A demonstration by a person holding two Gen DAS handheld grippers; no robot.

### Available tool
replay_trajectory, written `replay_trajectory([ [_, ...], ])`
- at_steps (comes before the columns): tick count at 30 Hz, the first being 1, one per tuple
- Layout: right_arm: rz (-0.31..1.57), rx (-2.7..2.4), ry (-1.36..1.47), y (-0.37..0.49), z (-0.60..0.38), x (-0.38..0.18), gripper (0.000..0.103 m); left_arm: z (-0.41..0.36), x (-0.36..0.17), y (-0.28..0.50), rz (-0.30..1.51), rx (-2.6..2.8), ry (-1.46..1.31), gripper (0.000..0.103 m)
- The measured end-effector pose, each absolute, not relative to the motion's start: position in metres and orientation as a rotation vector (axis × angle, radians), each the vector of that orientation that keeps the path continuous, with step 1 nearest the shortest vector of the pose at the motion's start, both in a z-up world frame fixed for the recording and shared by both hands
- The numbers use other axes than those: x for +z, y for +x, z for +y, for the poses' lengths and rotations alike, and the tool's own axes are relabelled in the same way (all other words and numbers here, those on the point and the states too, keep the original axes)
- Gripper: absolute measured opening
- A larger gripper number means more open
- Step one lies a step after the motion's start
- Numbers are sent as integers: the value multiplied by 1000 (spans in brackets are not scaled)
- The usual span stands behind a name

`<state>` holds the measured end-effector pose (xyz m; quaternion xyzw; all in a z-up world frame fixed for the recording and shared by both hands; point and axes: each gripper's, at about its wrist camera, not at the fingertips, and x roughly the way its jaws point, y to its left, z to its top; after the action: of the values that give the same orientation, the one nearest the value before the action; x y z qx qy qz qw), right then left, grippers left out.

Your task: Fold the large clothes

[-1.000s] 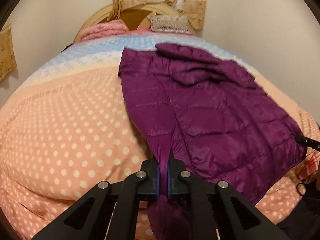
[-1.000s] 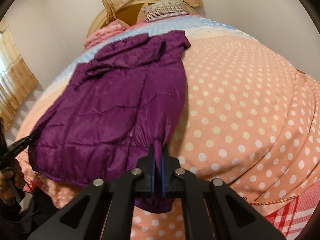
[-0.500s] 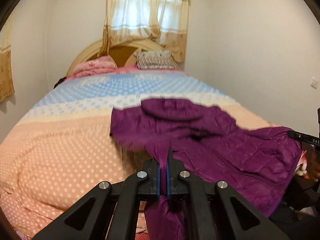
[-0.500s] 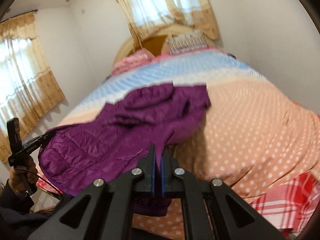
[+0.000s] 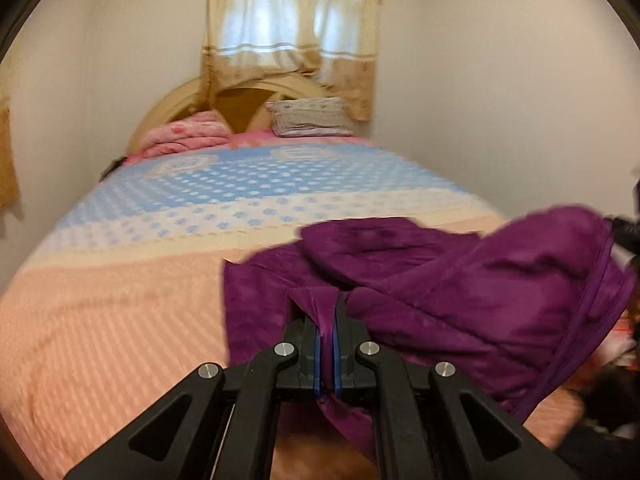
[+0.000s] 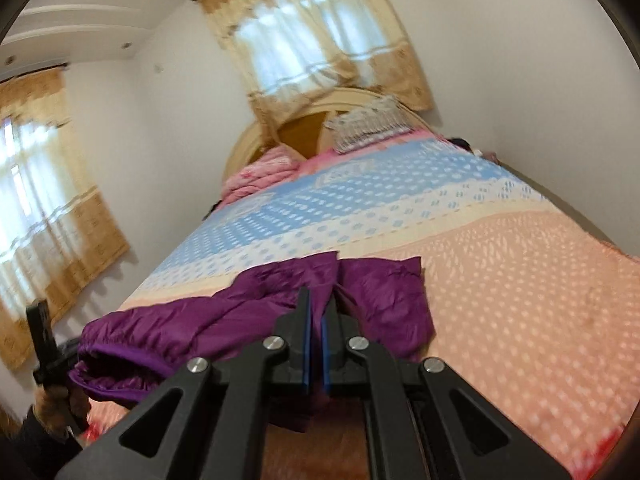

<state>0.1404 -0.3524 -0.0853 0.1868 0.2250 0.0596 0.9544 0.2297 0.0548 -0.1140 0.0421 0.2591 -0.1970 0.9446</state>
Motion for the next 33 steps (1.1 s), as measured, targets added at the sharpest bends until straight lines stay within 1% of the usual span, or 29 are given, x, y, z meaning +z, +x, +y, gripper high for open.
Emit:
replay_trajectory([
  [2, 488, 93, 407, 171, -360, -99, 5, 48, -128, 260, 514, -377, 98, 7],
  [5, 525, 70, 418, 202, -363, -114, 5, 49, -143, 295, 573, -363, 24, 8],
  [8, 548, 48, 408, 221, -364, -121, 5, 57, -141, 303, 558, -375, -100, 15],
  [9, 555, 39, 412, 228, -366, -122, 5, 57, -138, 305, 539, -376, -114, 25],
  [10, 557, 27, 411, 233, -365, -124, 5, 56, -135, 307, 528, -360, -113, 40],
  [11, 562, 19, 416, 243, -367, -126, 5, 56, -134, 310, 521, -340, -113, 48],
  [13, 576, 16, 416, 260, -370, -130, 6, 56, -131, 314, 494, -261, -111, 94],
  [14, 582, 15, 417, 268, -370, -132, 6, 59, -130, 315, 467, -201, -104, 98],
  [17, 602, -6, 449, 288, -374, -144, 8, 67, -130, 324, 434, -122, -103, 98],
  [18, 603, -18, 456, 291, -375, -146, 19, 67, -131, 328, 447, -110, -103, 98],
  [19, 596, -23, 478, 294, -378, -147, 48, 66, -134, 331, 462, -107, -106, 98],
  [20, 570, -26, 508, 293, -382, -145, 65, 64, -137, 333, 476, -109, -106, 98],
  [21, 529, -38, 533, 290, -385, -142, 85, 59, -140, 333, 488, -112, -93, 98],
  [23, 512, -58, 520, 290, -383, -136, 86, 49, -145, 333, 496, -96, -50, 98],
  [24, 522, -67, 491, 288, -377, -131, 85, 42, -146, 332, 494, -88, -28, 98],
  [25, 530, -66, 471, 289, -370, -129, 79, 37, -145, 331, 490, -84, -15, 98],
  [26, 555, -51, 430, 287, -358, -127, 76, 28, -145, 332, 490, -77, 7, 98],
  [28, 611, 5, 344, 287, -328, -128, 60, 13, -147, 335, 499, -82, 42, 98],
  [30, 668, 68, 277, 291, -298, -135, 58, -2, -146, 335, 501, -103, 73, 98],
  [33, 753, 126, 170, 302, -259, -152, 57, -27, -151, 342, 498, -135, 141, 98],
])
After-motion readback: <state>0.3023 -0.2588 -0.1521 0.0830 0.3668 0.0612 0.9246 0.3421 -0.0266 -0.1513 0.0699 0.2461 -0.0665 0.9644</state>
